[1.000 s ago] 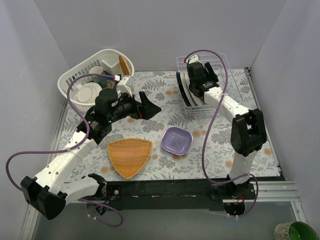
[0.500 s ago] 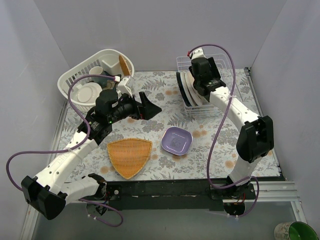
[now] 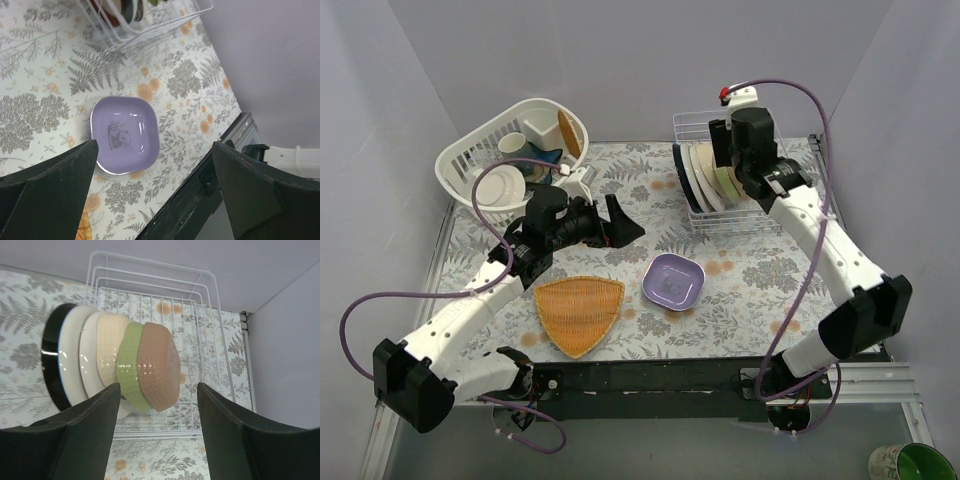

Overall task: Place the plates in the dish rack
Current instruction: Insert the plate into the dish rack, then pick up the plate at the center of the board.

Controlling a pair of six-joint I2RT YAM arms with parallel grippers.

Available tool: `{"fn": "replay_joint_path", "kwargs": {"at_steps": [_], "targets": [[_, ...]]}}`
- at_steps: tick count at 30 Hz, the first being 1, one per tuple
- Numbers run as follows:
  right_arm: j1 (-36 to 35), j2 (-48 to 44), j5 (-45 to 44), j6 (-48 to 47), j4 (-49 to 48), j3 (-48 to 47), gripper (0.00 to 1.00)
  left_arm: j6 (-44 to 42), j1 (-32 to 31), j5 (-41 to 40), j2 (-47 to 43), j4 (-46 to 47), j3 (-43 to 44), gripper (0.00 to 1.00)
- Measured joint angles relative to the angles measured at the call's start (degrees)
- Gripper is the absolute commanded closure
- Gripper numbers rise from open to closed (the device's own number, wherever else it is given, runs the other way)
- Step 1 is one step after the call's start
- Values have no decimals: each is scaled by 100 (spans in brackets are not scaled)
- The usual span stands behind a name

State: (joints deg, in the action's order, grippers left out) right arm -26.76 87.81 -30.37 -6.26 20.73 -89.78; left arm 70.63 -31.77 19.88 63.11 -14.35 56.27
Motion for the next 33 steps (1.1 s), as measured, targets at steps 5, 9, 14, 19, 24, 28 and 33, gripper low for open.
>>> {"fn": "replay_joint_path", "kwargs": {"at_steps": [5,9,14,19,24,28,33], "targets": [[0,-1027,496,317,278,116,30,-22,-116,-170,400,35,-341,2],[0,-1792,839,577,540,380,29,-90,-457,-444,870,120,-352,6],[0,-2162,1021,763,844,542,29,-212,-789,-752,1488,232,-352,8],[0,-2216,1108,809,1082,671,29,-334,-916,-1126,1947,232,-352,12],[0,-2262,1128,809,1130,737,29,-389,-977,-1381,2319,249,-352,16],[0,-2341,1128,809,1126,857,28,-404,-1047,-1493,2712,273,-352,21],[0,-2363,1126,809,1128,946,28,-422,-1123,-1499,3143,310,-321,32]]}}
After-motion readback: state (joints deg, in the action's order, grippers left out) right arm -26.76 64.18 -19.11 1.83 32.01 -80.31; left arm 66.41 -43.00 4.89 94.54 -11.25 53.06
